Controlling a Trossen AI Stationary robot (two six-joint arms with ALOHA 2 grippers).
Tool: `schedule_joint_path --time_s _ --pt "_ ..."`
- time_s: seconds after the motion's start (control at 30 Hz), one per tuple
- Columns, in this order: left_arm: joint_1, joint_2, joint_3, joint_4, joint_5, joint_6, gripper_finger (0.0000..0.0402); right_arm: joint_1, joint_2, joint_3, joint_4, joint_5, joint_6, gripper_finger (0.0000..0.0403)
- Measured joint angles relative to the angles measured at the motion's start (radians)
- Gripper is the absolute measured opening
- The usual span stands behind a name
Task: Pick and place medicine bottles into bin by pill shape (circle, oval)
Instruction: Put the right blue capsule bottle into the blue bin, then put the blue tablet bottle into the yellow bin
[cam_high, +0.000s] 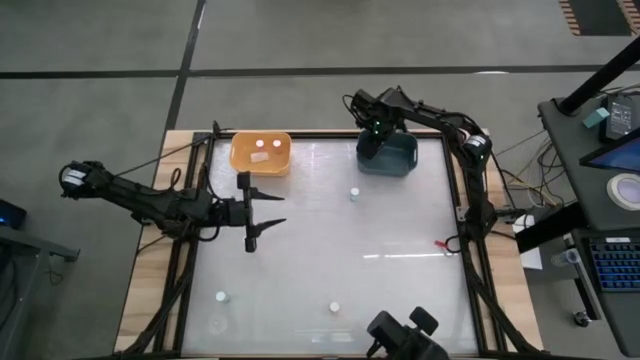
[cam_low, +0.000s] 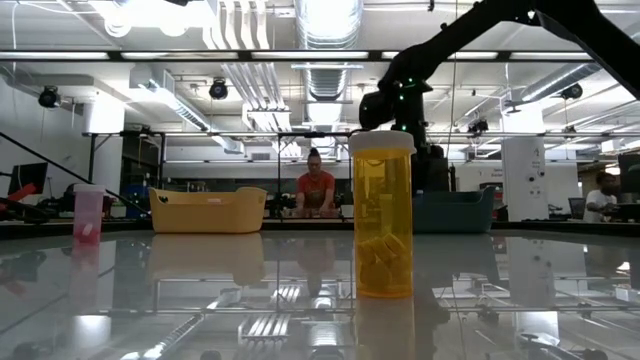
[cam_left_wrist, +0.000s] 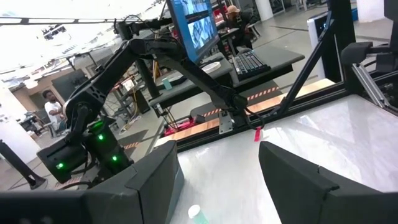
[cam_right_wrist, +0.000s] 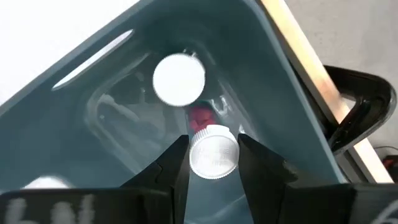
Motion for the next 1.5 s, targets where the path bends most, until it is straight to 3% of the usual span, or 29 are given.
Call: schedule_joint_path --time_s 0.3,0.97,1.5 --pt "0.0 0.0 0.0 0.0 0.0 0.0 0.0212 0.0 0.004 0.0 0.009 0.018 -0.007 0.0114" --pt "0.0 0.0 0.0 0.0 0.0 0.0 0.0212 0.0 0.004 0.0 0.034 0.018 0.006 0.0179" --pt "0.0 0.0 0.0 0.0 0.0 0.001 0.0212 0.005 -0.051 -0.002 0.0 0.015 0.022 0.0178"
